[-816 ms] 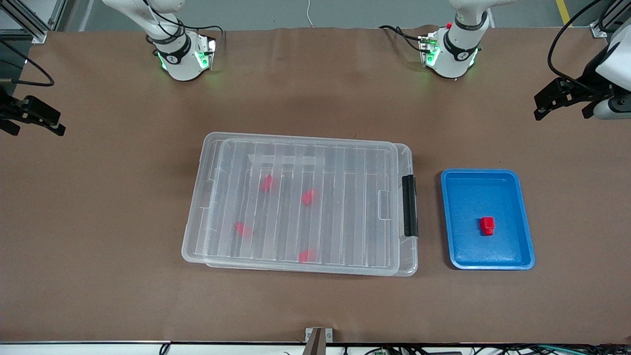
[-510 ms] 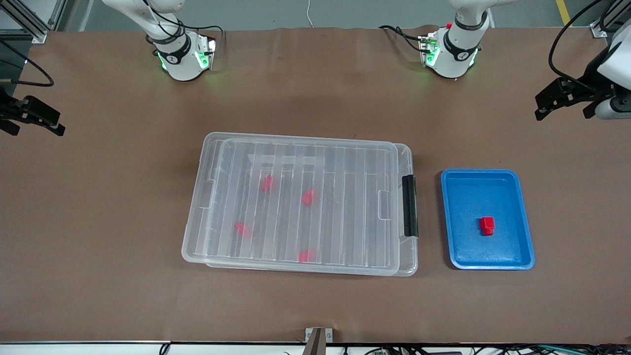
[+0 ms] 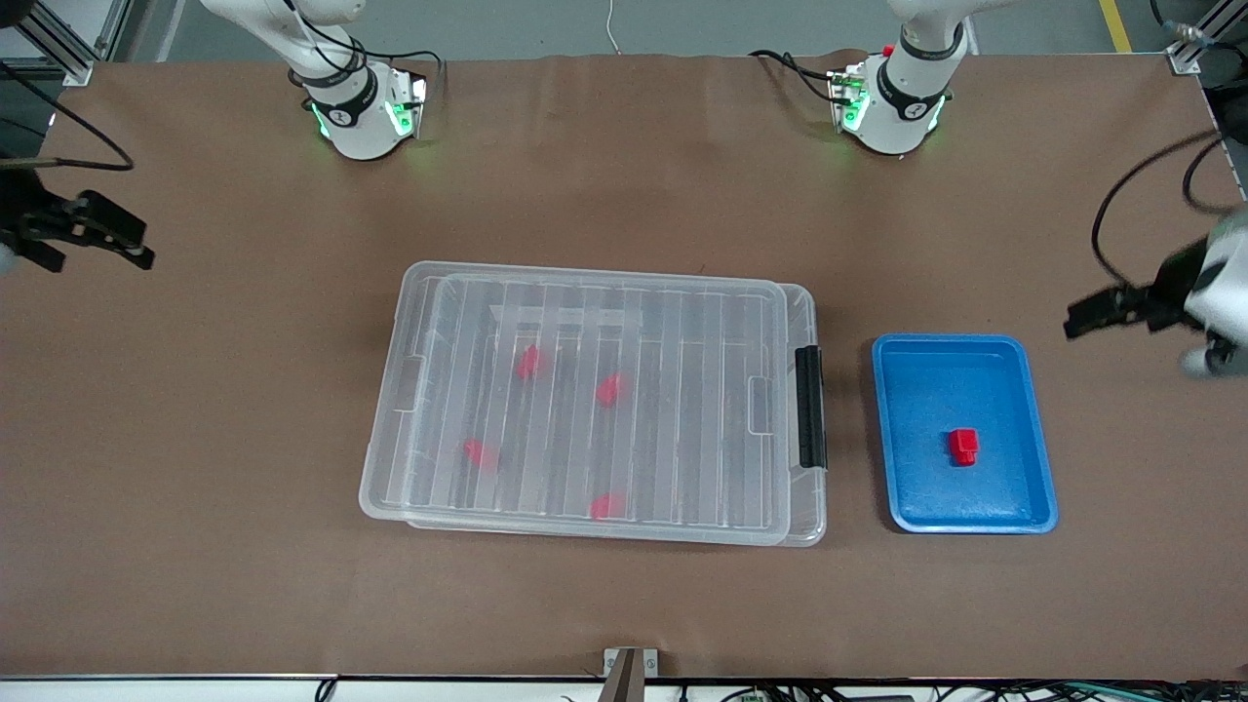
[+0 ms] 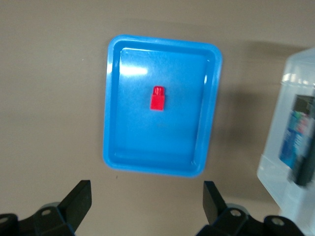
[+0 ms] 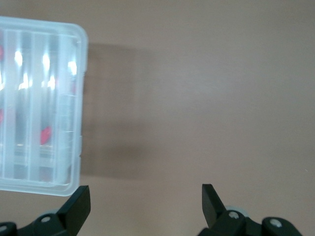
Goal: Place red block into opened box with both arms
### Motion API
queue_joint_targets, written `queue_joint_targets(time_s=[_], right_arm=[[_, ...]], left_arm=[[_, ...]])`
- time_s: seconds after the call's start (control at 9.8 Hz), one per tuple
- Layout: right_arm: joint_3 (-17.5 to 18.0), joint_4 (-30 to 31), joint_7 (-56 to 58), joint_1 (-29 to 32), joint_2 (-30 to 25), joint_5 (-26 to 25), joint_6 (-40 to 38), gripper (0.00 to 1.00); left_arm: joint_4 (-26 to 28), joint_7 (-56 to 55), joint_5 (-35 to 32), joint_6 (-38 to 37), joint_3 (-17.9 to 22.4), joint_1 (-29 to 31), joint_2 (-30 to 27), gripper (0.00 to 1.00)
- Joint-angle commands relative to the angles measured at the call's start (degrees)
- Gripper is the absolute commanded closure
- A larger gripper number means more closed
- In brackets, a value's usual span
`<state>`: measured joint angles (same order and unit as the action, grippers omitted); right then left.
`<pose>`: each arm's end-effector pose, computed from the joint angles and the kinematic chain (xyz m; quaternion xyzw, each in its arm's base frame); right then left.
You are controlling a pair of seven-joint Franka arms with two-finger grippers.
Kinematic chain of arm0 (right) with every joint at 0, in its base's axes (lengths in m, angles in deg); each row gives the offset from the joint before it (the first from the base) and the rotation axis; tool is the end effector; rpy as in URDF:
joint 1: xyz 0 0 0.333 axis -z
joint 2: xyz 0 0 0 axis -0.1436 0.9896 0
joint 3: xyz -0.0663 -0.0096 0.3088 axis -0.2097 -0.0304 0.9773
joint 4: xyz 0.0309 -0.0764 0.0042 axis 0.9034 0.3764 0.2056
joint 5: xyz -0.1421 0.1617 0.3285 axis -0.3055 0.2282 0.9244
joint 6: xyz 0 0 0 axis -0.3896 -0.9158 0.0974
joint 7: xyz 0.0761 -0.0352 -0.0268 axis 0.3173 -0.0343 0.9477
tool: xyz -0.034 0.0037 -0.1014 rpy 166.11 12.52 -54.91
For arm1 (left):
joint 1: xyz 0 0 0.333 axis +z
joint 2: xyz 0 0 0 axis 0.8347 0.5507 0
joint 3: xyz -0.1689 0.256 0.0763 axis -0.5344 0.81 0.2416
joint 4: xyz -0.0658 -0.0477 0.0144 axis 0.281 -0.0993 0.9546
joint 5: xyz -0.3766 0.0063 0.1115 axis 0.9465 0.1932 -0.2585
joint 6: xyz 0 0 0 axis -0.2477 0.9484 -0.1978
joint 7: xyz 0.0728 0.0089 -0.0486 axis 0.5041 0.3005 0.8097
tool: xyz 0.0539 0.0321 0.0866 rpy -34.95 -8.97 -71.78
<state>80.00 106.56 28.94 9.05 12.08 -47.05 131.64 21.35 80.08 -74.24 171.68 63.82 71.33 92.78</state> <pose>0.5564 0.0325 0.6257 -0.9996 -0.0238 -0.0160 0.0036 0.6434 0.0155 0.4948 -0.9991 -0.0357 0.0212 0.0035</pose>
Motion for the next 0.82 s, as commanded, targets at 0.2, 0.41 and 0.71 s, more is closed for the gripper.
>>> queue_joint_targets(time_s=[0.2, 0.41, 0.71], right_arm=[[0.0, 1.1, -13.2, -11.7, 14.3, -0.4, 13.8, 0.00], [-0.1, 4.7, -13.2, -13.3, 17.6, -0.6, 21.0, 0.00], [-0.1, 7.9, -12.9, -13.7, 19.7, -4.0, 24.4, 0.00]], left_arm=[[-1.3, -2.0, -6.2, 14.2, -0.4, -0.5, 17.8, 0.00], [-1.3, -5.3, -6.2, 16.6, -0.4, -0.5, 22.6, 0.00], [-1.2, -5.1, -6.4, 17.4, -0.4, -0.5, 27.3, 0.15]])
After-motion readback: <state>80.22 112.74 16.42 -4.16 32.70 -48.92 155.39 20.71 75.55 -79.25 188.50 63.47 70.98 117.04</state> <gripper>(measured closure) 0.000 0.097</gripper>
